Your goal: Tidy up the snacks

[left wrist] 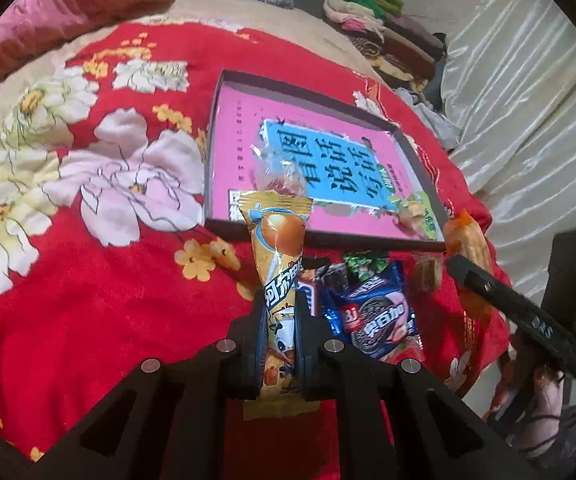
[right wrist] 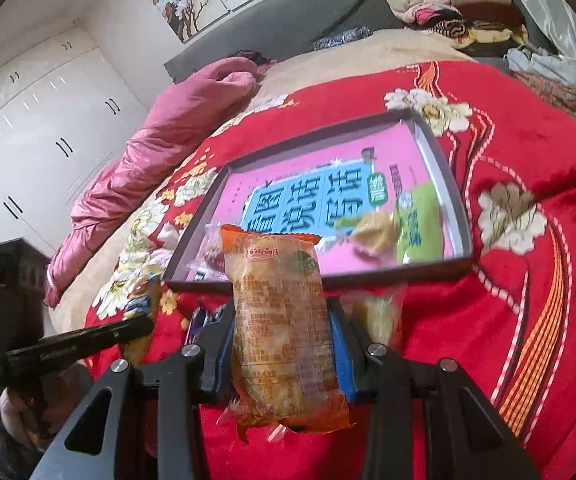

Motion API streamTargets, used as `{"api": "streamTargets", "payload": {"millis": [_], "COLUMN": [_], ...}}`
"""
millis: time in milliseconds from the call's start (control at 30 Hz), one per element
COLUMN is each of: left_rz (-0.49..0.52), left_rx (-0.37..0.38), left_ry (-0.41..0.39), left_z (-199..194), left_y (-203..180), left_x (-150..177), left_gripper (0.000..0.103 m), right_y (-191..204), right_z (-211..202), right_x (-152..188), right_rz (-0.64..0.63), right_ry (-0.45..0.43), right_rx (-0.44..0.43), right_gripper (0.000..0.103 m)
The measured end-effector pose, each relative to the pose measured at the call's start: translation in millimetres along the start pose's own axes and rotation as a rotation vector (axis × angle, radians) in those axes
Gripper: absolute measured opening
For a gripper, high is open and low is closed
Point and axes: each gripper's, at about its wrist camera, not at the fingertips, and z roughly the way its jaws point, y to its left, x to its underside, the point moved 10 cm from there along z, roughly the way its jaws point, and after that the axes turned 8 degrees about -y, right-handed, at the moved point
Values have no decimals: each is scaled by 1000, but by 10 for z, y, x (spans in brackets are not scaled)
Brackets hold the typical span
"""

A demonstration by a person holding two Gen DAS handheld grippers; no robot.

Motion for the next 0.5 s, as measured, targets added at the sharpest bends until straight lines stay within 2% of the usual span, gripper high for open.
{"api": "streamTargets", "payload": {"millis": [500], "left_rz": [14], "left_rx": [-3], "left_ry": [-34], "left_z": [108], "left_y": [-131], "left_x": [-247], "left_gripper": [11], "right_y": [-95], "right_z": [71], "right_x": [-500], "right_rz": [-56], "right_ry": [-84], "right_rx": [53], "right_gripper": [41]}}
